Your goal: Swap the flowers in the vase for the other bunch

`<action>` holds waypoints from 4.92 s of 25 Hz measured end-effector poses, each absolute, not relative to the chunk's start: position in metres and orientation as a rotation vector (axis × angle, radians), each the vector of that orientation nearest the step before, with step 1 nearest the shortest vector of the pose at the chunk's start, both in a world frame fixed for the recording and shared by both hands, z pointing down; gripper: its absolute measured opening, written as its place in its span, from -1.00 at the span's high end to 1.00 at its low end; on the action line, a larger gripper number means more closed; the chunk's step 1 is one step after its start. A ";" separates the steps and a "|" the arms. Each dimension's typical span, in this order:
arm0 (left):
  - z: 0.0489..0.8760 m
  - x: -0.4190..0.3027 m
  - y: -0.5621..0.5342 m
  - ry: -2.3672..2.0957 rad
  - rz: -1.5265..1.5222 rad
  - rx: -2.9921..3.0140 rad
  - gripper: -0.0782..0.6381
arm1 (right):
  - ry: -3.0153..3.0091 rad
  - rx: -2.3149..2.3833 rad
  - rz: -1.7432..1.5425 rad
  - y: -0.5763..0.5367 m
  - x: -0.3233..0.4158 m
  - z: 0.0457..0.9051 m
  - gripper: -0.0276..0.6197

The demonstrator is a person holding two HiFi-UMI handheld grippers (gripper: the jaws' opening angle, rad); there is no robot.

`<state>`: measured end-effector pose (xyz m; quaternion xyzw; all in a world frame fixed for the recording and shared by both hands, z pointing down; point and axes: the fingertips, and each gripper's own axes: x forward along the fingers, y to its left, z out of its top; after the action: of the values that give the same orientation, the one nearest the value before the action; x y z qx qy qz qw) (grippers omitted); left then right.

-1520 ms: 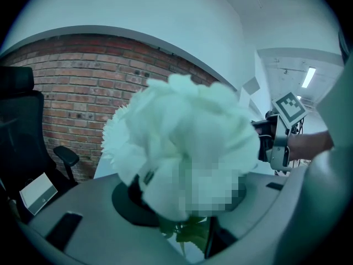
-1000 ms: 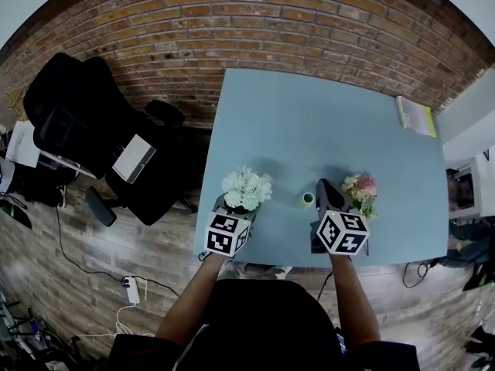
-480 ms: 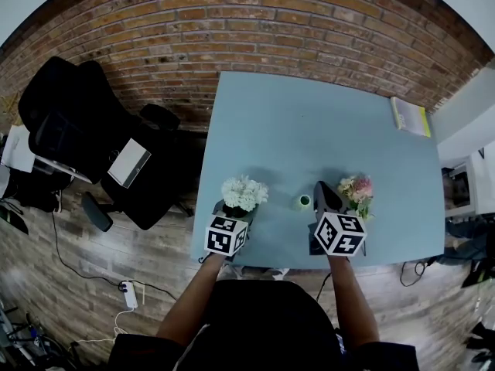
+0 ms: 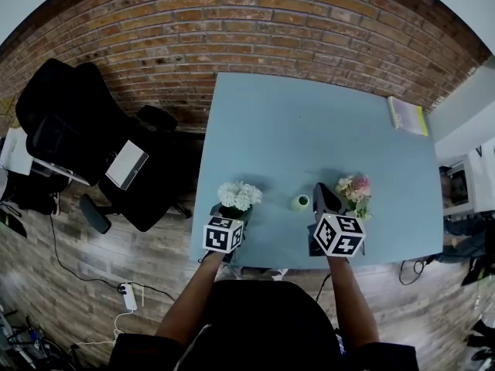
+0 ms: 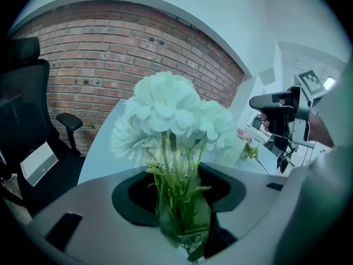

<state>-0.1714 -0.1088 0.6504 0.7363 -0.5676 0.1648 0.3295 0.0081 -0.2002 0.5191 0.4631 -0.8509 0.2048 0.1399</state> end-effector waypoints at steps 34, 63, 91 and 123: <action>0.684 -0.186 -0.111 -1.454 0.483 1.757 0.01 | -2.446 1.324 0.610 -0.207 0.007 0.525 0.88; 0.655 -0.184 -0.112 -1.441 0.453 1.823 0.01 | -2.481 1.331 0.599 -0.202 0.004 0.516 0.88; 0.630 -0.185 -0.111 -1.477 0.460 1.909 0.50 | -2.480 1.337 0.599 -0.198 0.008 0.517 0.88; 0.423 -0.102 -0.156 -1.531 0.066 2.433 0.76 | -2.500 1.481 0.600 -0.193 0.060 0.495 0.88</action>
<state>-0.1017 -0.1560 0.4228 0.8386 -0.5279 0.0226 0.1326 0.0603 -0.1931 0.4948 0.4974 -0.8393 0.2016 0.0871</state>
